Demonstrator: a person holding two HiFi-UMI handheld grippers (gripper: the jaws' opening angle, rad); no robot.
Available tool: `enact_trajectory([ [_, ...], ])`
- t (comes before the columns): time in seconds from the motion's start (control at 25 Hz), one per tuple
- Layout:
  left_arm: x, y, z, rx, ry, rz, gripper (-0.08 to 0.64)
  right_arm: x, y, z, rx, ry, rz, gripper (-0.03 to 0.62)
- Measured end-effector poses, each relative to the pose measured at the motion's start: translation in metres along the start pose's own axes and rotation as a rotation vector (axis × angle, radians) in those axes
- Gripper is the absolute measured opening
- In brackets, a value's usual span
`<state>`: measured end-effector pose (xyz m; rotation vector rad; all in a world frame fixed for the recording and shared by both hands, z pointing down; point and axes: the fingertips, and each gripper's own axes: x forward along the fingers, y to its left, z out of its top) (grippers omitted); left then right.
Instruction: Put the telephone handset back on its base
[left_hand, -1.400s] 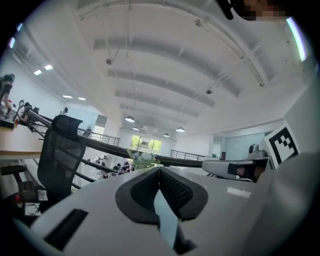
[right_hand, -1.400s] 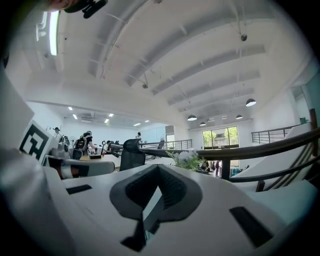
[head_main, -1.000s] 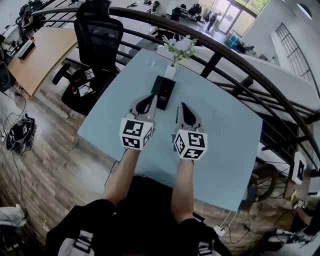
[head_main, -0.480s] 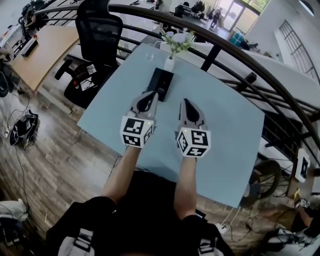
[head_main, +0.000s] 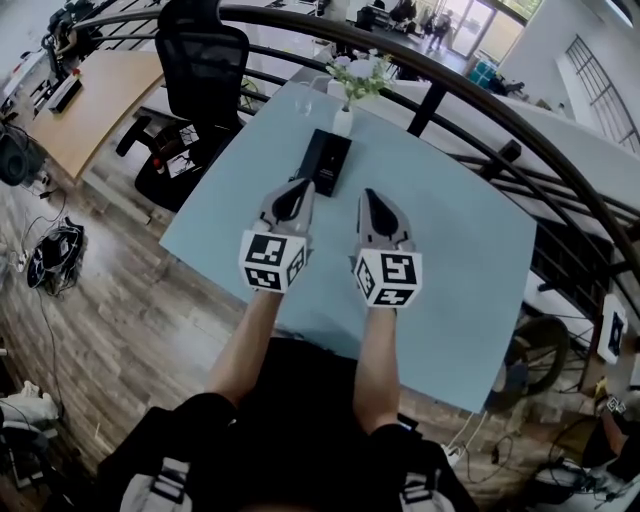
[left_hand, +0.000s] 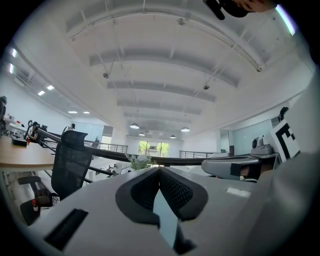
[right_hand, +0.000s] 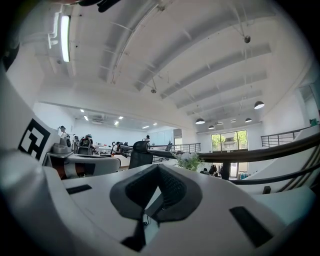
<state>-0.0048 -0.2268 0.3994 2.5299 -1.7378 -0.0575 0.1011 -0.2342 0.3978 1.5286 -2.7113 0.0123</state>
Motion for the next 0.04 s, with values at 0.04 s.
enact_trajectory([
  [0.04,0.0001,0.0000,-0.0003,-0.001,0.000,0.001,0.000,-0.0006,-0.0003,-0.0003,-0.003,0.000,0.000,-0.014],
])
